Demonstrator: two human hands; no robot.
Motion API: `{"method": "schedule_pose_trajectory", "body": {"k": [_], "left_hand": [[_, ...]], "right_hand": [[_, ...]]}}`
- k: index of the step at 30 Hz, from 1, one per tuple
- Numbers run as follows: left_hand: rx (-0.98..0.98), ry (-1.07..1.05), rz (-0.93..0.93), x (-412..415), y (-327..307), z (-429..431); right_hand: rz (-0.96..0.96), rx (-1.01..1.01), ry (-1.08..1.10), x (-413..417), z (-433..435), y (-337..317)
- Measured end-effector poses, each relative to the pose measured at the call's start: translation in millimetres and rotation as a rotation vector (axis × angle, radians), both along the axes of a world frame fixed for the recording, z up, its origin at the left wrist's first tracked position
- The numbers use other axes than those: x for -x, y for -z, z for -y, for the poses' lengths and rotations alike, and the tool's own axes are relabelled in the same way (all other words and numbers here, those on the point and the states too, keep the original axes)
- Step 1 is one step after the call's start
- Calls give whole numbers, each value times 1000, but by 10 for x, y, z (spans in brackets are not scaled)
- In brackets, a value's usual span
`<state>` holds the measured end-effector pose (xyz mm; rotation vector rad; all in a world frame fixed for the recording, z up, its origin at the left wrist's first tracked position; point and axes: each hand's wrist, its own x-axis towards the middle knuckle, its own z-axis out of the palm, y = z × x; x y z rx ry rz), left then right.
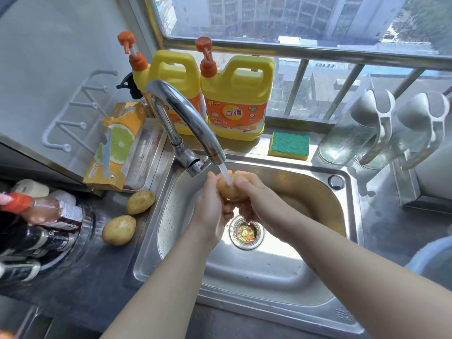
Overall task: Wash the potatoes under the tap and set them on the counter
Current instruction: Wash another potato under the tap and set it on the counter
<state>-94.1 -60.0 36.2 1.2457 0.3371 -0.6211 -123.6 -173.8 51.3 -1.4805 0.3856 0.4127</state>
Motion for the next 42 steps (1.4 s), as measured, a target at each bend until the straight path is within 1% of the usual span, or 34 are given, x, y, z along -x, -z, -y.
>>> {"method": "schedule_pose_trajectory", "body": {"k": [1,4,7,10,12,15,17,20,22,24,26,28,30,32,34,36,38,42], "left_hand": [[-15,53,53,24,-15,-12],[-177,195,243,109,0,-43],[-255,192,319,142,20,-14],[-313,65,281,120,-16,82],[-306,-25,219,89,-9,131],[-256,-112,96,59,-23,156],[-192,-123,3,49,-64,143],[-84,-86,-31,79,-45,96],[-37,-44,3,118,-13,46],[-49,7,109,166,7,8],[-85,29,195,186,24,1],[-84,27,232,177,26,13],[-90,10,226,144,-5,37],[-91,-44,181,99,-42,64],[-103,-80,127,73,-74,91],[-121,-71,111,65,-102,114],[-123,-34,126,75,-136,137],[-92,75,226,81,-70,60]], "right_hand": [[-19,-23,25,-2,2,-7],[-34,-118,53,1,3,-51],[-20,-163,47,6,3,-107],[-6,-100,29,18,1,-61],[12,-2,0,39,-13,-8],[52,16,-15,95,-34,60],[58,23,-6,121,-37,74],[36,-44,59,111,-22,81],[5,-109,89,86,-9,61],[-10,-149,97,65,6,64],[-2,-159,84,56,19,66],[23,-134,57,53,31,53],[58,-36,9,52,53,62],[106,85,-49,56,51,84],[153,119,-82,69,30,114],[164,147,-105,78,21,122],[140,120,-80,60,33,96],[51,-81,39,16,61,16]]}}
